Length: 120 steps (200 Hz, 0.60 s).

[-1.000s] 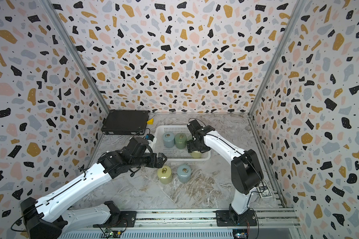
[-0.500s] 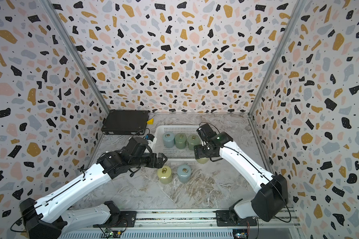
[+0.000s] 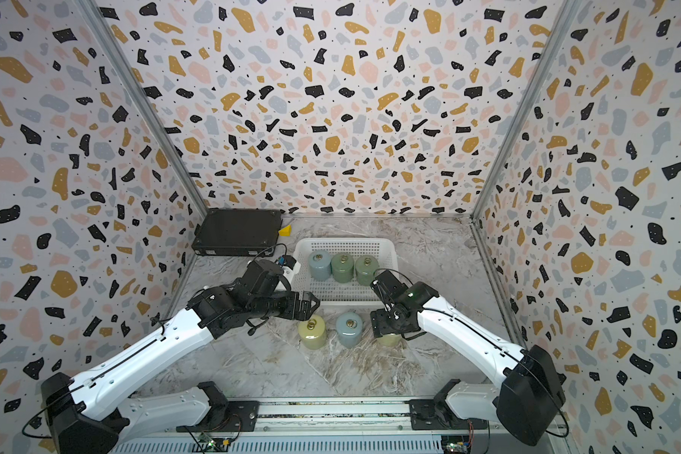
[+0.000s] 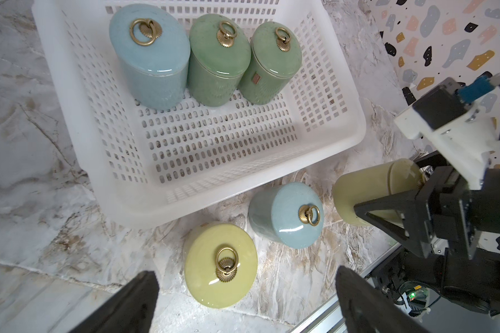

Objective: Take the tea canister out of the basket
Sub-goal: Place the tea canister at the center of the board.

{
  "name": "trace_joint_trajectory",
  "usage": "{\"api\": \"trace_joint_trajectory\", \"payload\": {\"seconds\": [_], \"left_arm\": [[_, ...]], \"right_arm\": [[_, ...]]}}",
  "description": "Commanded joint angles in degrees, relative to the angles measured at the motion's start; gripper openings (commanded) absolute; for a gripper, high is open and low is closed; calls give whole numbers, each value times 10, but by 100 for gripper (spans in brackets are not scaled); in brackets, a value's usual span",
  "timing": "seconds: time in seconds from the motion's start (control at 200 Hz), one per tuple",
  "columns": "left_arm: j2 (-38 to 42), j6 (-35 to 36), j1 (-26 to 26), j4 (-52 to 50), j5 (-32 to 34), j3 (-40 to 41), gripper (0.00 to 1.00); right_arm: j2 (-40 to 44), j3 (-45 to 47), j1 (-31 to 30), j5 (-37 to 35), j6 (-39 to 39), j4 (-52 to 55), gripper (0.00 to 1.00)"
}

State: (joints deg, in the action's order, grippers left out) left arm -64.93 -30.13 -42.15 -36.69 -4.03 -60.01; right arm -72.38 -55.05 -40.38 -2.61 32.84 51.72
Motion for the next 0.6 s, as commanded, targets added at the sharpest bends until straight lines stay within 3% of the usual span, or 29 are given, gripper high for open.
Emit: {"api": "trace_joint_trajectory", "payload": {"seconds": [0.0, 0.596], "left_arm": [[15, 7, 2, 3, -2, -10, 100], [42, 3, 2, -23, 21, -6, 100]], "right_arm": [[5, 2, -4, -23, 10, -63, 72], [-79, 58, -5, -49, -9, -179, 74]]}}
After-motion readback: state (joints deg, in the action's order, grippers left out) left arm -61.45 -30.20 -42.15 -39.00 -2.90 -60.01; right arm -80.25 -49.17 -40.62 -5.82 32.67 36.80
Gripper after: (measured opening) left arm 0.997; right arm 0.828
